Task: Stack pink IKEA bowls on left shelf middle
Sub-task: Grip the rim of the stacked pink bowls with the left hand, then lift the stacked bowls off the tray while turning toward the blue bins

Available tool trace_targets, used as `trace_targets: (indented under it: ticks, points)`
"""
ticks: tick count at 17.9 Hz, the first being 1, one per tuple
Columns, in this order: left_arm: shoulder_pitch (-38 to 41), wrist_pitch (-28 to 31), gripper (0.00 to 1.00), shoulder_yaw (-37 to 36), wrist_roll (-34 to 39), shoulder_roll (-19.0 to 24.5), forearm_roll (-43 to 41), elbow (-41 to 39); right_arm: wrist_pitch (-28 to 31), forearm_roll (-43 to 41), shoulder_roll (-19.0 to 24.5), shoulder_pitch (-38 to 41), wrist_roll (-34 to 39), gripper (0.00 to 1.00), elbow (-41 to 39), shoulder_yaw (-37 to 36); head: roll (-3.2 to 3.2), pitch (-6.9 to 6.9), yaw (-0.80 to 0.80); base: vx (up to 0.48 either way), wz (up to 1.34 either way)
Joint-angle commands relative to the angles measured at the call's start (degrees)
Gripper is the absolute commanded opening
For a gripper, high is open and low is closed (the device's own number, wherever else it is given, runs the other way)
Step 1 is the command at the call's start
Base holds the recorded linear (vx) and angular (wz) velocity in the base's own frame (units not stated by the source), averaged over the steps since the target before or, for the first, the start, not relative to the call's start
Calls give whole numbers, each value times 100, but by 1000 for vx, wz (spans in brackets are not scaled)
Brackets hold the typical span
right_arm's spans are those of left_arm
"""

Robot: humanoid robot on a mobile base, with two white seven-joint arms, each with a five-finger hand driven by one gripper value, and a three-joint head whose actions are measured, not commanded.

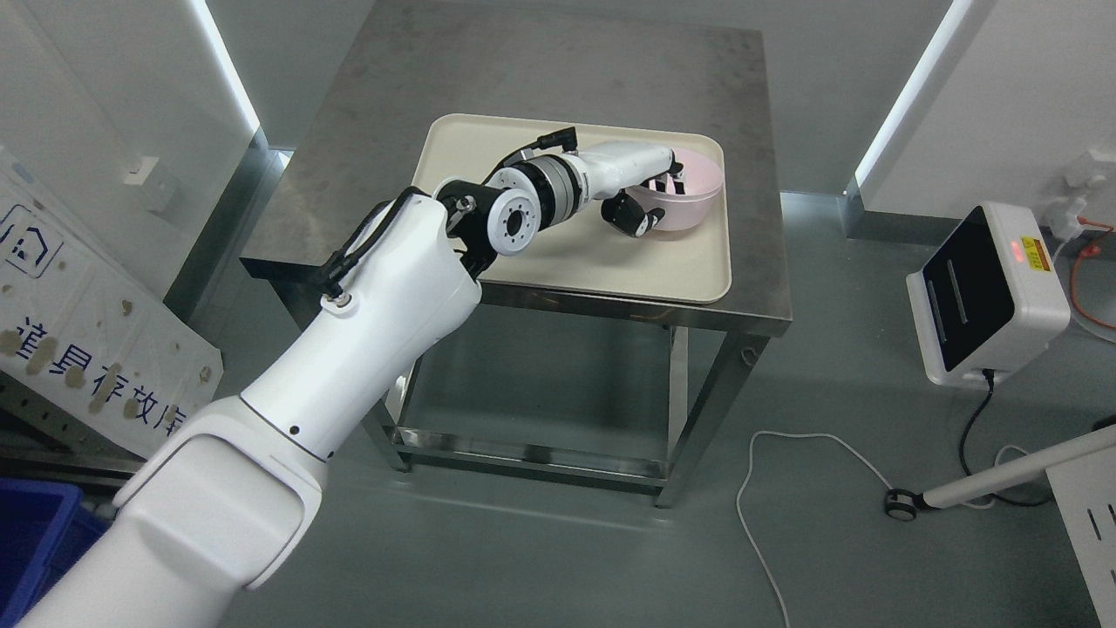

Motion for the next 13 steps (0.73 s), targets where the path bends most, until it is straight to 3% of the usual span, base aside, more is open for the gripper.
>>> trace_targets:
  ticks: [1, 4, 8, 13]
  points:
    - [166, -725, 1, 1311, -98, 100, 30, -148, -4, -45, -100, 167, 0, 100, -193, -62, 0, 0, 0, 0, 0]
    - [553, -868, 1, 1812, -194, 100, 38, -682, 4, -45, -100, 167, 0, 100, -193, -62, 0, 0, 0, 0, 0]
    - [1377, -990, 1, 2445, -853, 100, 82, -2043, 4, -45, -100, 167, 0, 100, -193, -62, 0, 0, 0, 0, 0]
    - [2425, -1728, 1, 3096, -933, 100, 82, -3311, 4, -45, -100, 167, 0, 100, -193, -62, 0, 0, 0, -31, 32]
